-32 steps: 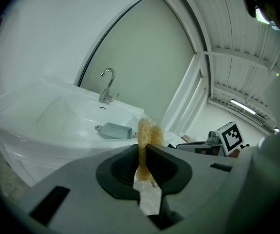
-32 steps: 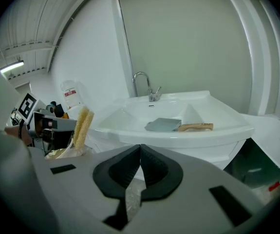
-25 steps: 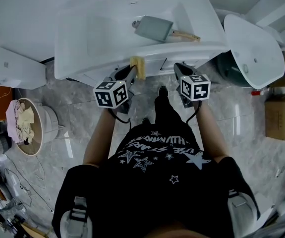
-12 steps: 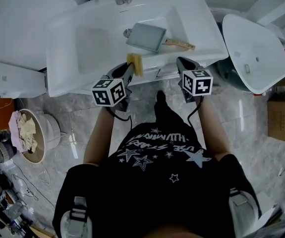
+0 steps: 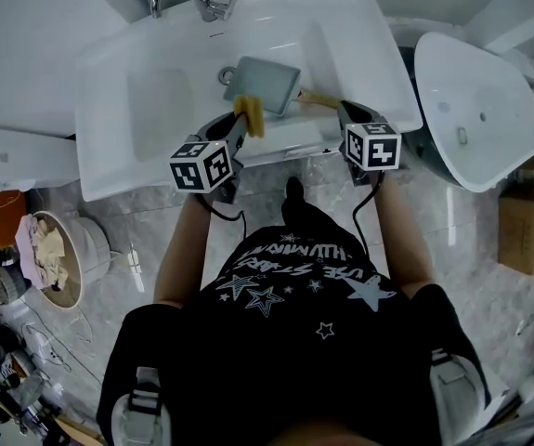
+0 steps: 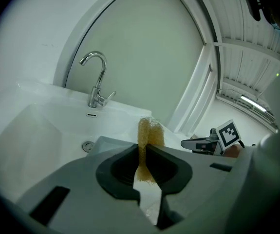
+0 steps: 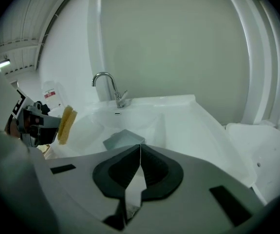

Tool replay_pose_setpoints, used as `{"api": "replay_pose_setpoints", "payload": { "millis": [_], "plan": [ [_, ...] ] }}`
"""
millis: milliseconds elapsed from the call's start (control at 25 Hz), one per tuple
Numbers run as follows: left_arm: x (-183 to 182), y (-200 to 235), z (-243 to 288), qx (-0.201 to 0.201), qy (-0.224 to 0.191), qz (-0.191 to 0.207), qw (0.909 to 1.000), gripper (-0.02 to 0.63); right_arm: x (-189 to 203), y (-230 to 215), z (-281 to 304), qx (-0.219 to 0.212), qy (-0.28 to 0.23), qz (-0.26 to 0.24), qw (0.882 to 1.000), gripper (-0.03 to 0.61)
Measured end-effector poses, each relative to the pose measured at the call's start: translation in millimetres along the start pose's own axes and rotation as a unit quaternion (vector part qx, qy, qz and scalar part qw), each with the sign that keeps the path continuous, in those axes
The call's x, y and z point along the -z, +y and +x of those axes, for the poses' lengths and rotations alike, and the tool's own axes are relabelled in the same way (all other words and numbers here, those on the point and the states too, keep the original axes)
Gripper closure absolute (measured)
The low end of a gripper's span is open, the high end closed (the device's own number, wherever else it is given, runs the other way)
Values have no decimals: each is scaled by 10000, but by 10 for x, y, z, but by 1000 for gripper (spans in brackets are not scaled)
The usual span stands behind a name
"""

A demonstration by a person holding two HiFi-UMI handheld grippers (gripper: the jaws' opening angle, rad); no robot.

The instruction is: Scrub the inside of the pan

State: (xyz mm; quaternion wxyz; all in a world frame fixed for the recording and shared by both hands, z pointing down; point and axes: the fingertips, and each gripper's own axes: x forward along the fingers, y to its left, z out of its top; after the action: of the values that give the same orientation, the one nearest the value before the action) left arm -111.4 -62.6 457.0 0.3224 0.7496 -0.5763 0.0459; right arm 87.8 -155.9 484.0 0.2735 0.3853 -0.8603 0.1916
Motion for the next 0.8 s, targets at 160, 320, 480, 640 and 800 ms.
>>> {"api": "replay_pose_setpoints", "payload": {
  "millis": [160, 320, 480, 640, 800],
  "plan": [
    [-60, 38, 145, -106, 40, -7, 9999, 563, -8, -101, 168, -96, 232, -257, 9994, 571],
    [-109, 26, 249, -105, 47, -42, 9999, 563, 3, -119, 289, -336, 438, -389, 9977, 569],
    [-118, 74, 379, -139, 126, -50, 9998, 563, 52, -138, 465, -493, 805, -690, 9931, 478],
    [-132, 109, 475, -228, 174, -63, 9996, 563, 160, -161, 591, -666, 1357, -1020, 9832, 426],
    [-142, 109, 514, -339, 181, -69, 9992, 563, 250, -162, 678, -807, 1827, -1335, 9707, 422]
  ]
}}
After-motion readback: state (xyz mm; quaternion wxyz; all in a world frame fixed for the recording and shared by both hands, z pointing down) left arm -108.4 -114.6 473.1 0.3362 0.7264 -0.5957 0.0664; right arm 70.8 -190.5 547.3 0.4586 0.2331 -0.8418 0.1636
